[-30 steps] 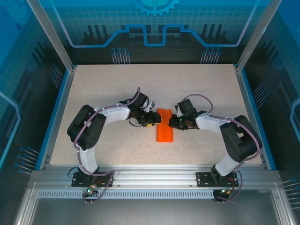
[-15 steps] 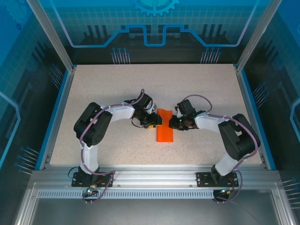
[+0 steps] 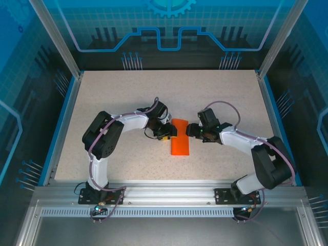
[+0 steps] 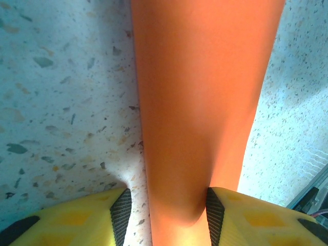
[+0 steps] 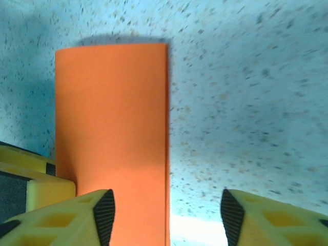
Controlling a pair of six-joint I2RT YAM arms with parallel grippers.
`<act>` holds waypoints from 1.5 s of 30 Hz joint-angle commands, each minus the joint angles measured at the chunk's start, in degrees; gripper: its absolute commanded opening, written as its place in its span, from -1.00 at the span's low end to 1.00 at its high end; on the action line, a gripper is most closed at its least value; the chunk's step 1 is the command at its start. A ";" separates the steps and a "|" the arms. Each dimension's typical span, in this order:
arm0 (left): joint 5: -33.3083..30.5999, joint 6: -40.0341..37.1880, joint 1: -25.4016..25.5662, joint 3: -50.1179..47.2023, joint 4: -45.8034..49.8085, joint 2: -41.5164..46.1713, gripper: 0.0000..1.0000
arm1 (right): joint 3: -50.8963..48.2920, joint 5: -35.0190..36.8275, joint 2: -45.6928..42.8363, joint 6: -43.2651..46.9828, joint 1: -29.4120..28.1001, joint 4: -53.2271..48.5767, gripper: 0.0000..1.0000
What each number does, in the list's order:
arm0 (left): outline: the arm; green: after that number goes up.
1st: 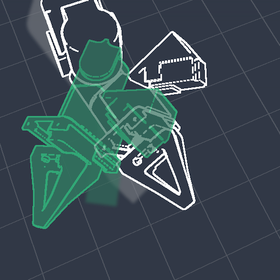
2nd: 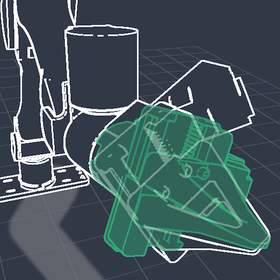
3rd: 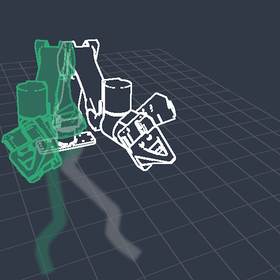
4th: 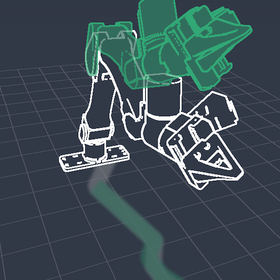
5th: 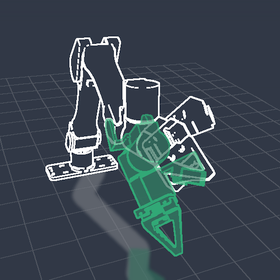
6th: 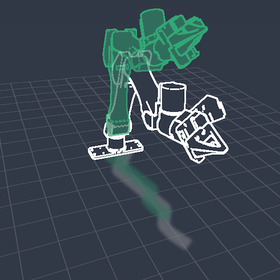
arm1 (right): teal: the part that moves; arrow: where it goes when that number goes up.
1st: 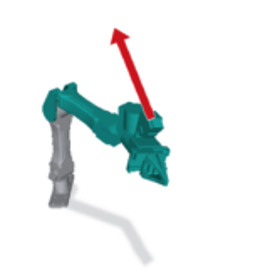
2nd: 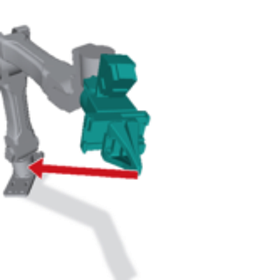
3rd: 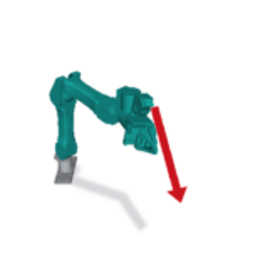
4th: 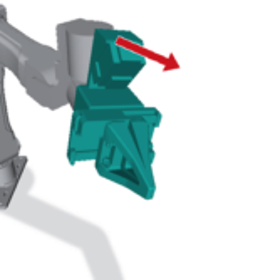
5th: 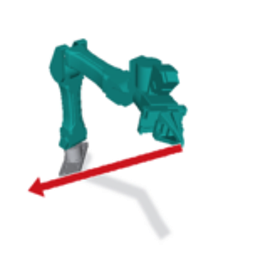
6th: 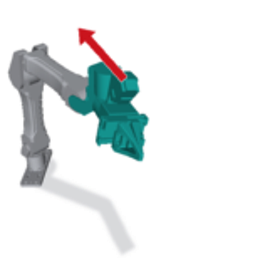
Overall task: Fold a paper plane with a square sheet of paper (fold left side to right side)
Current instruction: First fold in half a square sheet of paper at the center of the table.
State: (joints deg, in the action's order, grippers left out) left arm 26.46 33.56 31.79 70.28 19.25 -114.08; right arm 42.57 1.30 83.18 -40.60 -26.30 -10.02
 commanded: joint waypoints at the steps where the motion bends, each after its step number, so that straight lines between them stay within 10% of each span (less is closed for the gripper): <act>1: -3.07 0.45 1.38 0.47 2.52 -3.76 -0.06 | -2.22 5.69 -3.56 -1.78 0.41 -2.81 0.30; 45: -4.53 -0.48 2.58 3.07 6.00 -7.20 -0.05 | -3.73 1.65 -5.78 -1.21 1.59 -1.35 0.48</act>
State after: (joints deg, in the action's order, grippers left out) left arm 25.21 34.13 32.32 74.04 23.99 -116.07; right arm 38.26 4.84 76.34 -42.37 -25.28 -11.94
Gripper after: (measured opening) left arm 0.478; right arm 0.739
